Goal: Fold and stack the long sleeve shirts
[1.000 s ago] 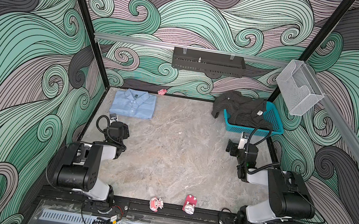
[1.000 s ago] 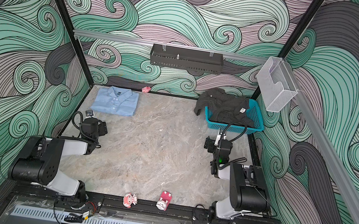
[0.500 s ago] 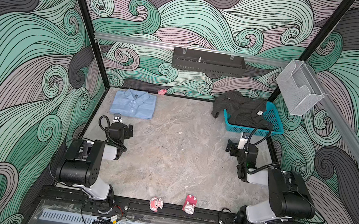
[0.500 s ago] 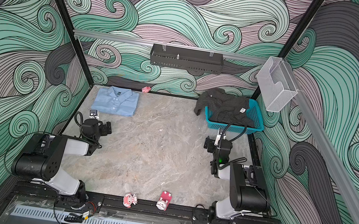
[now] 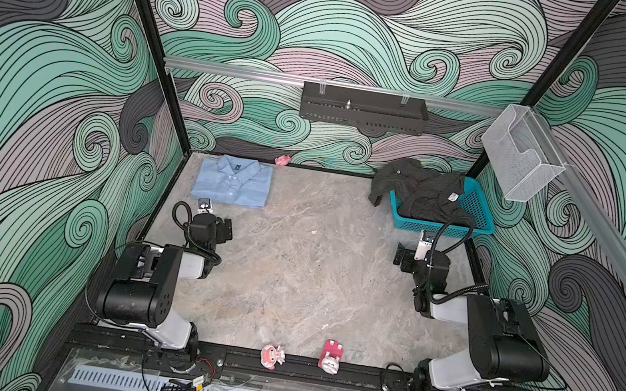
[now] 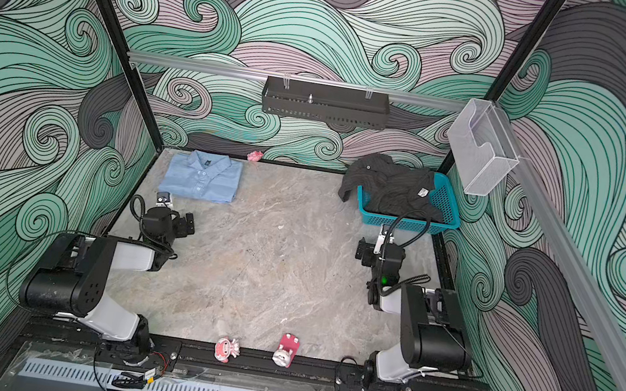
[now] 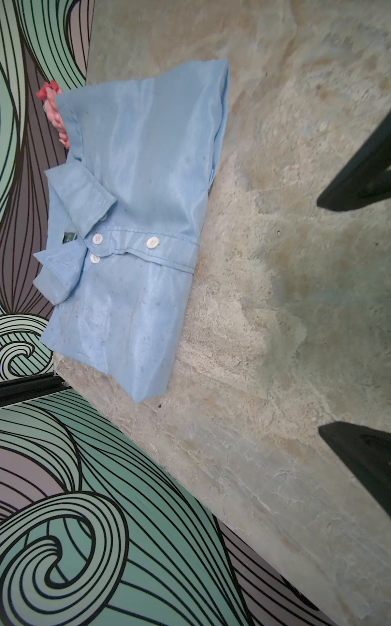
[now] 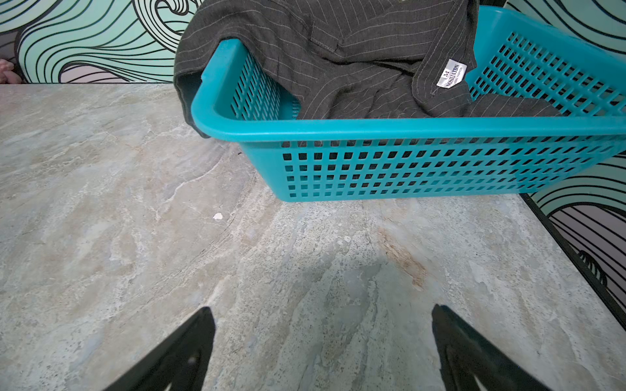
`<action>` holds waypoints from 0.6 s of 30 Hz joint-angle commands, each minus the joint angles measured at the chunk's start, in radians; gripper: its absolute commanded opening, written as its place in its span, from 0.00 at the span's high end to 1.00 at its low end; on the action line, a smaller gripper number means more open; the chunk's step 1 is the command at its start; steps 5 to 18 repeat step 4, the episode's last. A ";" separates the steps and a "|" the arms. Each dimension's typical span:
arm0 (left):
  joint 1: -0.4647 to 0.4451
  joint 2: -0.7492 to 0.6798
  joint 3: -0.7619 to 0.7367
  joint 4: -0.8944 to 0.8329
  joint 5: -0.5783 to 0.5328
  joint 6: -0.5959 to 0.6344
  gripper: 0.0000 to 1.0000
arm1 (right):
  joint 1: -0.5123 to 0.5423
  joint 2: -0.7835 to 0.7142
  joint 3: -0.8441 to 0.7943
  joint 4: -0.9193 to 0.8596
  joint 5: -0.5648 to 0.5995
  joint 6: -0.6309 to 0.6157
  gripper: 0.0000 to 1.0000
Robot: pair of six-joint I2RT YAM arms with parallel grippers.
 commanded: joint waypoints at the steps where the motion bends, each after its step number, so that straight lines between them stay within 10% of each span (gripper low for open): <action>1: 0.002 -0.019 0.023 -0.006 0.000 -0.008 0.01 | 0.003 -0.007 0.022 0.003 -0.006 -0.004 0.01; 18: 0.002 -0.019 0.023 -0.005 0.002 -0.008 0.01 | 0.004 -0.008 0.019 0.007 -0.006 -0.004 0.01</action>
